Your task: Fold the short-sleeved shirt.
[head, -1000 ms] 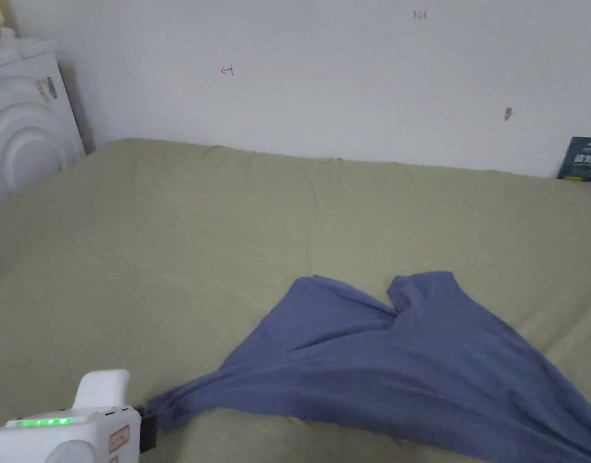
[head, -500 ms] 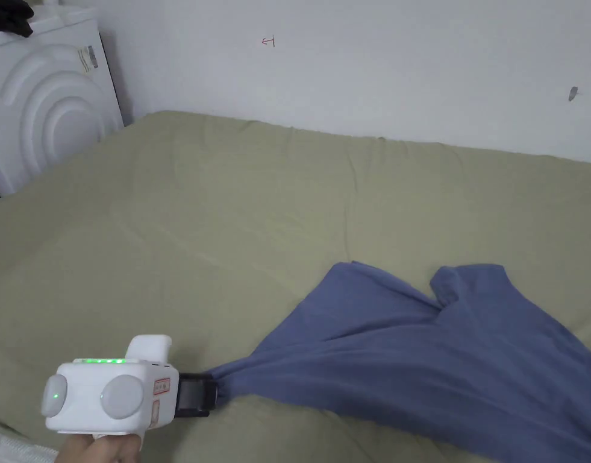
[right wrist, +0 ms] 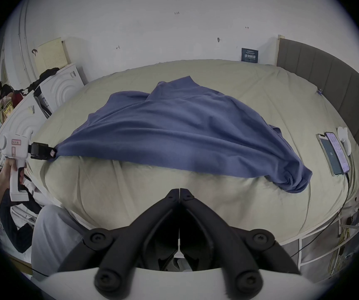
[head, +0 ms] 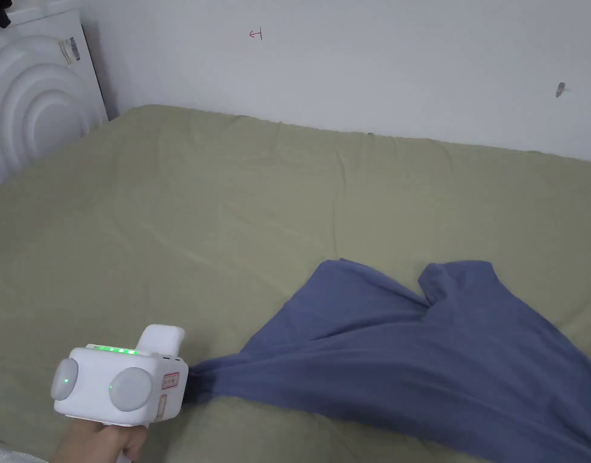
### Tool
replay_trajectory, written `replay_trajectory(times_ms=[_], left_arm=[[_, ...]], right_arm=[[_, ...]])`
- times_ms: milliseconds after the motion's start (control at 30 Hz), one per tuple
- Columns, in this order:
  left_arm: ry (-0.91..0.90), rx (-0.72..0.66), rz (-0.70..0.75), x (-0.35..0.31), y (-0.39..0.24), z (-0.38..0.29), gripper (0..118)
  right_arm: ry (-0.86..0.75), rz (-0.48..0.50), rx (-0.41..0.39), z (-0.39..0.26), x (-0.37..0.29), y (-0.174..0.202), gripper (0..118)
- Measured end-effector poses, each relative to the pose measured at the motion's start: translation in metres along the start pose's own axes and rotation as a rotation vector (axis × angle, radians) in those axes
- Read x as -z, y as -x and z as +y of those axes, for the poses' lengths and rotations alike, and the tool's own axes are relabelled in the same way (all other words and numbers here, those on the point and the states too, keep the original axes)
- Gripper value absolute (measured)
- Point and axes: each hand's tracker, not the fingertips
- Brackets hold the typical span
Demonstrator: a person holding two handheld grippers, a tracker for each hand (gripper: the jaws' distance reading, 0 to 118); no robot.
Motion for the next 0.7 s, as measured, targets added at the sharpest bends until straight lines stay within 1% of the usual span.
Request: replay_trajectory(times_ms=[67,100,200,267,300,333,433,467,533,600,667,700], left_arm=[[0.026,0.019,0.023,0.001,-0.006,0.002,0],[0.005,0.041,0.038,0.000,-0.008,0.002,0],[0.008,0.032,0.044,0.001,-0.009,0.000,0],[0.008,0.022,0.046,0.001,-0.009,-0.001,0],[0.009,0.016,0.047,0.002,-0.009,-0.002,0],[0.011,0.009,0.047,0.004,-0.008,-0.002,0],[0.011,-0.002,0.053,0.005,-0.009,-0.002,0],[0.013,-0.005,0.054,0.005,-0.009,-0.001,0],[0.015,-0.008,0.054,0.004,-0.010,-0.001,0],[0.018,-0.001,0.055,0.004,-0.010,-0.001,0],[0.026,0.002,0.053,0.004,-0.011,0.000,0],[0.030,0.001,0.051,0.004,-0.010,0.001,0]], right_arm=[[-0.007,-0.001,0.005,-0.002,-0.003,-0.001,0],[-0.010,-0.004,0.007,-0.002,-0.005,-0.002,0],[-0.017,-0.016,0.023,0.002,-0.007,-0.010,0],[-0.023,-0.032,0.066,0.008,-0.006,-0.017,0],[-0.021,-0.023,0.095,0.015,-0.003,-0.022,0],[-0.033,-0.014,0.101,0.021,-0.001,-0.026,0],[-0.038,-0.049,0.079,0.049,0.015,-0.035,1],[-0.037,-0.052,0.067,0.059,0.021,-0.039,4],[-0.030,-0.084,0.031,0.087,0.041,-0.048,23],[-0.014,-0.085,0.021,0.117,0.065,-0.062,40],[0.023,-0.111,-0.003,0.151,0.092,-0.075,87],[0.033,-0.115,-0.010,0.169,0.110,-0.082,108]])
